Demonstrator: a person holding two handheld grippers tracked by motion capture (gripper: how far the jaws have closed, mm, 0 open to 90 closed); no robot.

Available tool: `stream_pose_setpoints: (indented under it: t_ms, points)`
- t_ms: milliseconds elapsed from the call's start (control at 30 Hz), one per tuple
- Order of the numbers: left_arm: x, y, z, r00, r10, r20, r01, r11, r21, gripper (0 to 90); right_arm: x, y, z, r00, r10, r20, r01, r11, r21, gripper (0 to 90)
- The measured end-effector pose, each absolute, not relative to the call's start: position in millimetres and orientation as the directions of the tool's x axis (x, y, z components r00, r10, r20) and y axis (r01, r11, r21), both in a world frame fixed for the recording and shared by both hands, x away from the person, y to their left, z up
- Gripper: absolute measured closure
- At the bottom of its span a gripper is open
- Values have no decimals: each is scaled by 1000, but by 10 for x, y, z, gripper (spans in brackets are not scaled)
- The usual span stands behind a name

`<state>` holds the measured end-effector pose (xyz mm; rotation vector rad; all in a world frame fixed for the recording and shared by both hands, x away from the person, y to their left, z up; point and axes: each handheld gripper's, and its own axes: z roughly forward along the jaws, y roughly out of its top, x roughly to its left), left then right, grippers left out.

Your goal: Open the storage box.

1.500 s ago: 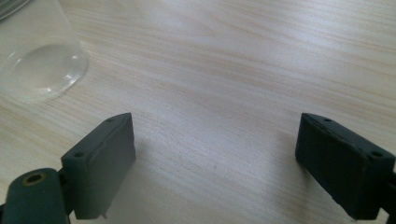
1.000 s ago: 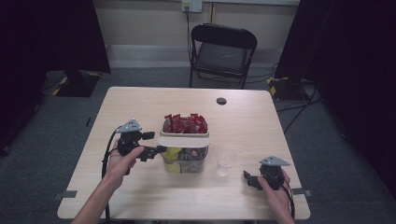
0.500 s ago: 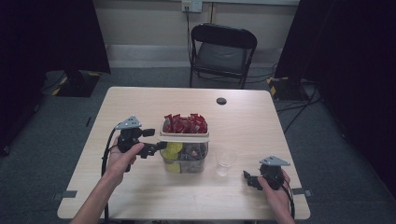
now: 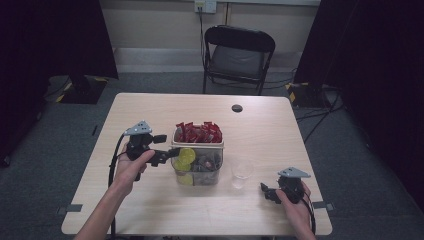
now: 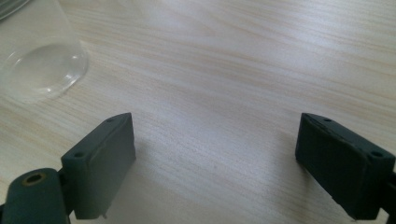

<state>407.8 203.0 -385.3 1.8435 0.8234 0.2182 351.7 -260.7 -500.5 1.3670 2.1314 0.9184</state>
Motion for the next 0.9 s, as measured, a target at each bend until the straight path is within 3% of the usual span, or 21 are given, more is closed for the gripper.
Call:
stream_pose_setpoints:
  t_ms: [900]
  points:
    - [4265,2054,-3831,732,640,-232,452,-201,869,176,3517,-2608,-5005,-412,911,-14,616,290,733,115]
